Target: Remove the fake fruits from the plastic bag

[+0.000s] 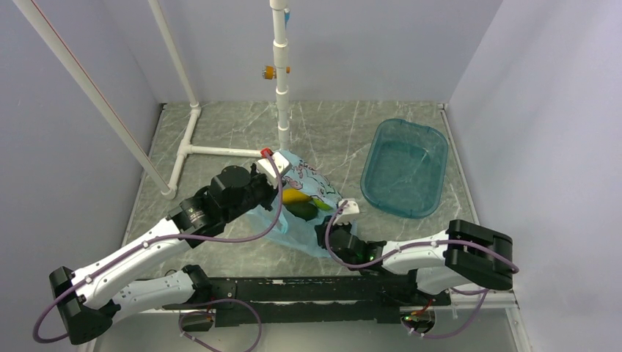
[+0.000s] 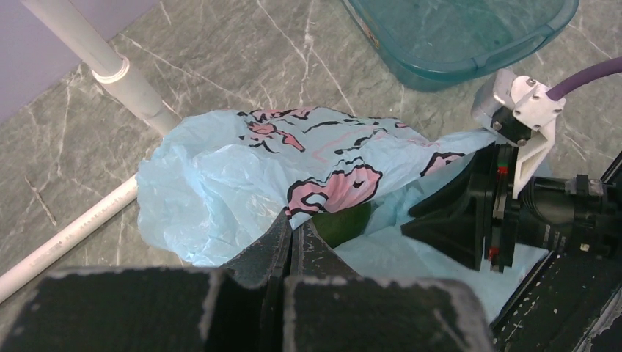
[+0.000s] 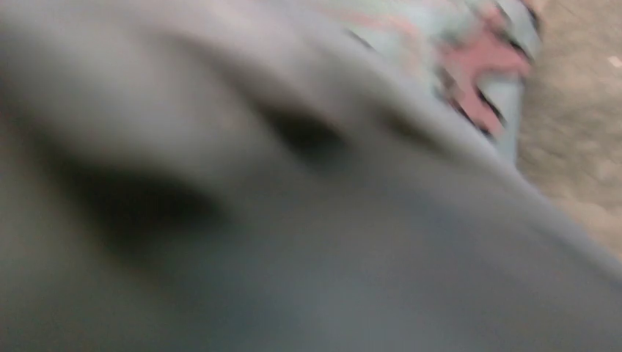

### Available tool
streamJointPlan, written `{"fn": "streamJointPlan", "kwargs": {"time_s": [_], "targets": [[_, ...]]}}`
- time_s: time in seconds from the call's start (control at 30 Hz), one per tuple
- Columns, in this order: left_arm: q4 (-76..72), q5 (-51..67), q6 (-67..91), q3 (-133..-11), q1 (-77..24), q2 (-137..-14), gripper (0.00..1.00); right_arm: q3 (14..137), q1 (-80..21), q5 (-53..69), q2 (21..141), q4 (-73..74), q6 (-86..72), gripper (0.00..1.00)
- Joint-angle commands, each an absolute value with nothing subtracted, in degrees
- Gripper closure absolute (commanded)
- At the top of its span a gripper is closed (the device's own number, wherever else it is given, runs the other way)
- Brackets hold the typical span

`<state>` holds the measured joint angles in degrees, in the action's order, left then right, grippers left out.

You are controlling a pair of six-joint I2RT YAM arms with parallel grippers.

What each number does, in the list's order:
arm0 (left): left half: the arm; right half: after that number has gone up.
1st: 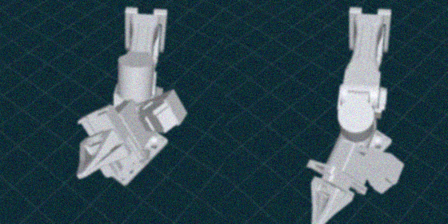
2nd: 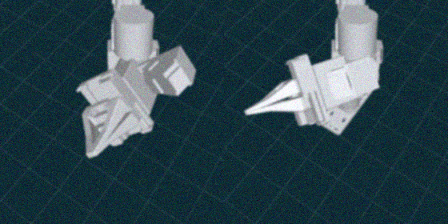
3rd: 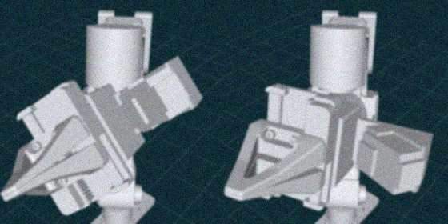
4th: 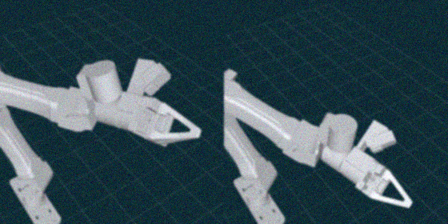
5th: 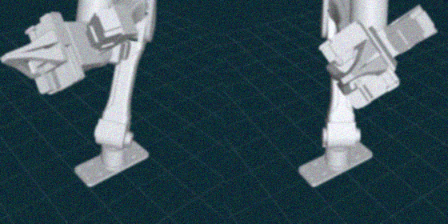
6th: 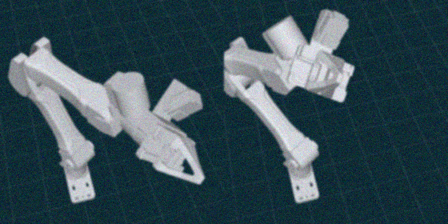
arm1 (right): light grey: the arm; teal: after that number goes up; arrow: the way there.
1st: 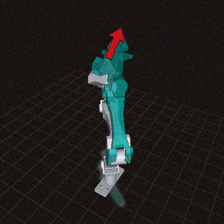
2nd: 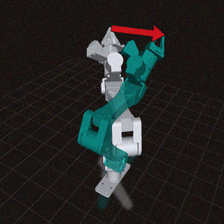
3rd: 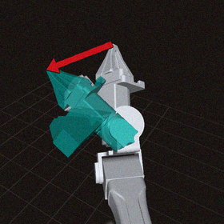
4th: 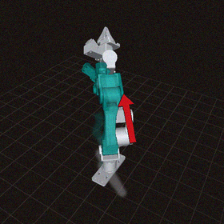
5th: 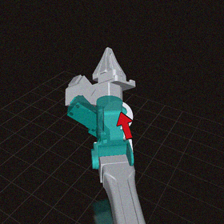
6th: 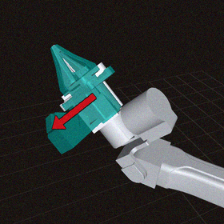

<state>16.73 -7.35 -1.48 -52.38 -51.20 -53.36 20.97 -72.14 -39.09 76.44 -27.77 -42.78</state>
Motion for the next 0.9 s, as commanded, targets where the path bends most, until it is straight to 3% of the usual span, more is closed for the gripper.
{"fn": "streamJointPlan", "kwargs": {"time_s": [0.0,0.13,0.33,0.57,0.7,0.87], "targets": [[14.0,-6.9,-2.0,-52.8,-51.5,-53.2,1.0,13.5,-71.6,-45.0,77.0,-30.7,-52.8,0.67],[13.7,-5.9,-1.7,-52.7,-51.6,-53.2,1.0,11.9,-71.9,-44.1,75.1,-27.1,-55.8,0.65],[13.9,-4.6,-1.2,-53.1,-51.7,-54.5,1.0,20.1,-75.6,-46.1,69.3,-18.2,-48.9,0.61],[13.8,-4.6,-1.1,-53.1,-52.2,-55.3,1.0,27.7,-76.7,-45.5,68.2,-19.2,-38.7,0.52],[13.7,-4.6,-1.2,-53.0,-52.6,-55.8,1.0,30.8,-76.4,-44.4,71.2,-21.2,-32.9,0.37],[13.7,-5.2,-1.5,-52.7,-52.9,-55.6,1.0,33.0,-73.0,-41.6,77.7,-24.2,-27.5,0.27]]}}
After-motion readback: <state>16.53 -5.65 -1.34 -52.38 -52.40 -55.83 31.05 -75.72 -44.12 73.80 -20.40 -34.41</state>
